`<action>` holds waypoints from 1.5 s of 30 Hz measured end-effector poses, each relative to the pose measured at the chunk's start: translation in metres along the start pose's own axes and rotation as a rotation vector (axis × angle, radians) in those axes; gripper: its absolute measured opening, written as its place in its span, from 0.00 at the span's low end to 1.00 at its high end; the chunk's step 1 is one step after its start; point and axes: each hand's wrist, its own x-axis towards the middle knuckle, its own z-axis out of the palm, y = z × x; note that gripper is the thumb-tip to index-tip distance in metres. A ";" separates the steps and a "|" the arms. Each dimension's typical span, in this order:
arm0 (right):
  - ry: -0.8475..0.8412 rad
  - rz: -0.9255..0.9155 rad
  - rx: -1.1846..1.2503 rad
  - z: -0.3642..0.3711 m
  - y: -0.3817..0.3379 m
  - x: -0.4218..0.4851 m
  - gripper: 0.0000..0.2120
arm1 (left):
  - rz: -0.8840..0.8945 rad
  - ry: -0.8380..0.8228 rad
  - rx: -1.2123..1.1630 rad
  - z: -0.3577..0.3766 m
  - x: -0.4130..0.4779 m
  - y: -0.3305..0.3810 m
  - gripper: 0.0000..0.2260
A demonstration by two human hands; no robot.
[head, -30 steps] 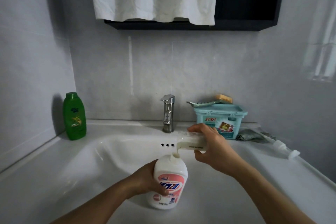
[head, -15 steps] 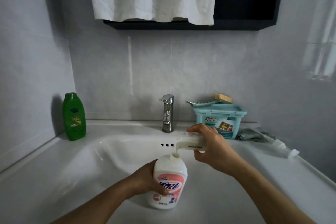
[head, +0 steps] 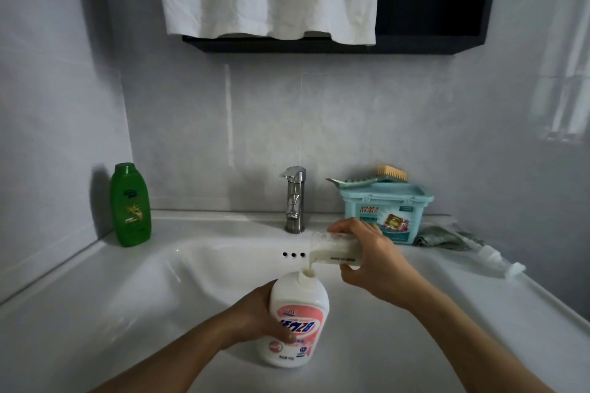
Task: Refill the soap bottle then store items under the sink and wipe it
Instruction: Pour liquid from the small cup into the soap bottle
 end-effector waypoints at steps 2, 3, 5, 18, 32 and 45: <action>-0.002 -0.001 -0.003 0.000 0.000 0.000 0.27 | 0.001 -0.001 0.002 0.000 0.000 0.000 0.31; -0.002 -0.001 -0.003 0.000 0.000 0.000 0.27 | 0.000 -0.002 0.002 0.000 0.000 0.000 0.31; -0.004 0.001 0.002 0.000 -0.001 0.000 0.27 | 0.000 -0.004 -0.001 -0.001 0.000 0.000 0.31; -0.012 0.003 0.009 -0.002 -0.003 0.000 0.27 | 0.004 0.000 0.005 0.000 -0.001 0.001 0.30; 0.005 -0.010 0.004 -0.001 -0.001 0.000 0.27 | -0.008 -0.003 0.018 -0.001 -0.001 0.001 0.30; 0.009 -0.013 -0.003 0.000 0.002 0.000 0.27 | -0.005 -0.007 0.004 -0.002 0.000 0.000 0.31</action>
